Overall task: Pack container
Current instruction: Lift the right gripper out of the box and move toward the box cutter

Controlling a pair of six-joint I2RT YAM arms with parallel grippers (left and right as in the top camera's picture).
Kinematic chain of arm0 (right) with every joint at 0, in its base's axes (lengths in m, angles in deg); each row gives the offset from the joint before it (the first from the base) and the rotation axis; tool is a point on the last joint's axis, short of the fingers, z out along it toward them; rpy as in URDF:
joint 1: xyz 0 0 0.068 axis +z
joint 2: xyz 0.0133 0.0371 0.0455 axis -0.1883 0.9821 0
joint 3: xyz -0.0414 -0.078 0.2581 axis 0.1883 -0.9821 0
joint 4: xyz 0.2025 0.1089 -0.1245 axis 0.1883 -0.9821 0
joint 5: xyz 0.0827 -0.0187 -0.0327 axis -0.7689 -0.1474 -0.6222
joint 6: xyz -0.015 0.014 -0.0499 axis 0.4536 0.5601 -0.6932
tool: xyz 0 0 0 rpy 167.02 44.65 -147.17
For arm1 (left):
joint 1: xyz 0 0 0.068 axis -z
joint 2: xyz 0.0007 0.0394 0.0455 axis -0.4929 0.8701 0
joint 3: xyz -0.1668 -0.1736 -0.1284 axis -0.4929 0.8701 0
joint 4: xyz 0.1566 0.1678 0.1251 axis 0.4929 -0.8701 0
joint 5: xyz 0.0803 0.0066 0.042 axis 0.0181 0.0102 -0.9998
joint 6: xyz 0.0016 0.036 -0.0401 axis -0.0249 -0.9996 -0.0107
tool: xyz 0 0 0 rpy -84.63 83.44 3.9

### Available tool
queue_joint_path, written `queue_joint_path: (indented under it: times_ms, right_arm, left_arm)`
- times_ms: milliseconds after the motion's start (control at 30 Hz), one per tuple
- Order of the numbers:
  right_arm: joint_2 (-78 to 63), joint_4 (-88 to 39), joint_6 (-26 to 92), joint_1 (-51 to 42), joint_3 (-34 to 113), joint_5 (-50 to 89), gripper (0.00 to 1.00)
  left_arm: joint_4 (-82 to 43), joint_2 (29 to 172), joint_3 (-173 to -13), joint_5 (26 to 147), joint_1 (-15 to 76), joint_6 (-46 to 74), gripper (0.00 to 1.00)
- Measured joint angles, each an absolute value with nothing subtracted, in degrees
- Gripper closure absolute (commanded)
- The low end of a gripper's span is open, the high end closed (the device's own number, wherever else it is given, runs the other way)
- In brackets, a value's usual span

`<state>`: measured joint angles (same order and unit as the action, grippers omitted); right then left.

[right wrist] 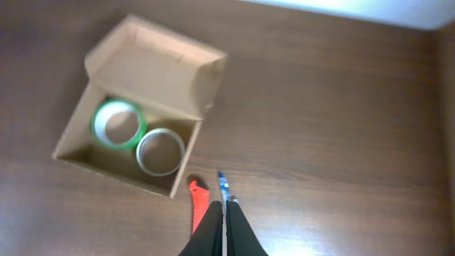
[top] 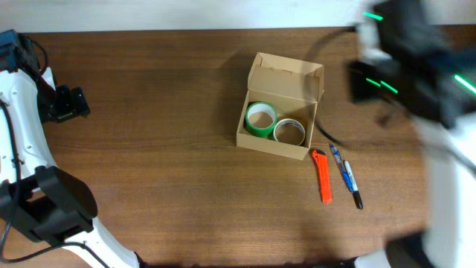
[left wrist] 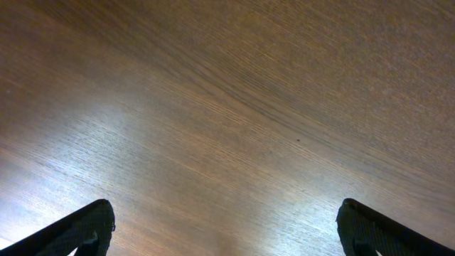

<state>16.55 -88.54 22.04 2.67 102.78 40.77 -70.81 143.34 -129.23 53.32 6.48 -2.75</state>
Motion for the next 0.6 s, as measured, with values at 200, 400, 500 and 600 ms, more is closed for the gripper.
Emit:
queue_joint_path:
  times_ms: [200, 400, 500, 600]
  right_arm:
    - [-2.5, -88.8, 24.2, -4.1, 85.2, 41.1, 0.87]
    - [-6.9, -82.1, 27.0, -4.5, 59.1, 39.4, 0.77]
    - [-6.4, -74.2, 28.0, -4.5, 47.0, 37.4, 0.70]
    - [-5.1, -67.0, 28.0, -4.5, 37.7, 34.7, 0.69]
  left_arm:
    - [-70.8, 143.3, -129.2, 53.3, 6.5, -2.8, 0.00]
    - [-70.8, 143.3, -129.2, 53.3, 6.5, -2.8, 0.00]
    - [-70.8, 143.3, -129.2, 53.3, 6.5, -2.7, 0.00]
    - [-70.8, 143.3, -129.2, 53.5, 6.5, -2.8, 0.00]
